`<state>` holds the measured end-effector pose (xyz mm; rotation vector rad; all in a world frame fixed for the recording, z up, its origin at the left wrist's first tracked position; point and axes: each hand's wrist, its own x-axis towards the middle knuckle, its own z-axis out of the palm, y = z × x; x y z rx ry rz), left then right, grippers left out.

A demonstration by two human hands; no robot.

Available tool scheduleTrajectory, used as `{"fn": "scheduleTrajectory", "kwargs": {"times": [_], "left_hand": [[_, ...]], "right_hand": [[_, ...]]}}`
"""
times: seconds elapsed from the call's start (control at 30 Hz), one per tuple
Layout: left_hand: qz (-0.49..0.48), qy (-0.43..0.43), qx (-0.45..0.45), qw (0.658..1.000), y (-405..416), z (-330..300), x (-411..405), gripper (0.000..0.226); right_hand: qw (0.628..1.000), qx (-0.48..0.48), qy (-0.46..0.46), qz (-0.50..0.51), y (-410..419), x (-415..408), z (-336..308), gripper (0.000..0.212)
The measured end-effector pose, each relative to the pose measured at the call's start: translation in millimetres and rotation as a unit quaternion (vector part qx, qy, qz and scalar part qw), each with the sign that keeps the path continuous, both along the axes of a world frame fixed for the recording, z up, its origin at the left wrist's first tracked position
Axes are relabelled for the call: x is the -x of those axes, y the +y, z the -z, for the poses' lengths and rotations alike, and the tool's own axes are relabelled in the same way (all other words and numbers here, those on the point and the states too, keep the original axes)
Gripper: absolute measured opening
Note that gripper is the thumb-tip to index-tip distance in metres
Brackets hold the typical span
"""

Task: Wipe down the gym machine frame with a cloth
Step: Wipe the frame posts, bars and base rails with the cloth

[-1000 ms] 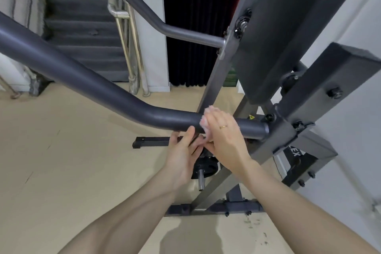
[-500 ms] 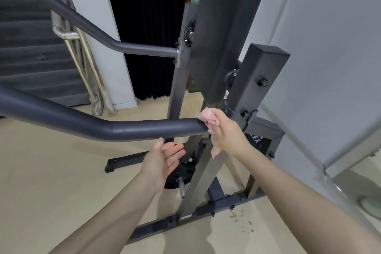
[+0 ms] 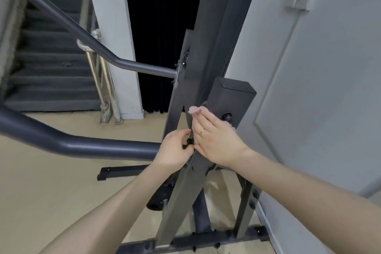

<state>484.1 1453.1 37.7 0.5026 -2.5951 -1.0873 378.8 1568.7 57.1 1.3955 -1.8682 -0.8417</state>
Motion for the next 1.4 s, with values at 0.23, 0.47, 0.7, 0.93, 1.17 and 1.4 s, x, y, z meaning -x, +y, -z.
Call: {"fn": "scheduleTrajectory", "kwargs": {"times": [0.23,0.47,0.7,0.93,1.17,1.4], "left_hand": [[-0.075,0.029,-0.072,0.994,14.4,10.7,6.7,0.046],[-0.079,0.107,-0.11,0.985,25.0,9.3,14.8,0.037],[-0.071,0.199,-0.1,0.972,30.7,-29.5,21.6,0.071],[-0.051,0.257,-0.05,0.964,41.3,-50.2,46.3,0.062],[-0.059,0.278,-0.092,0.954,43.8,-43.5,49.3,0.059],[-0.018,0.206,-0.019,0.978,38.3,-37.0,45.6,0.08]], "right_hand": [[0.975,0.139,0.024,-0.169,-2.8,34.4,-70.4,0.034],[0.962,0.1,-0.009,-0.252,4.5,32.4,-25.6,0.028],[0.844,0.398,-0.177,-0.313,12.9,63.1,-83.3,0.031],[0.747,0.484,-0.433,-0.144,41.9,55.2,-63.3,0.047],[0.757,0.431,-0.461,-0.17,33.3,54.7,-74.2,0.043],[0.427,0.461,-0.778,0.014,54.0,36.5,25.1,0.017]]}}
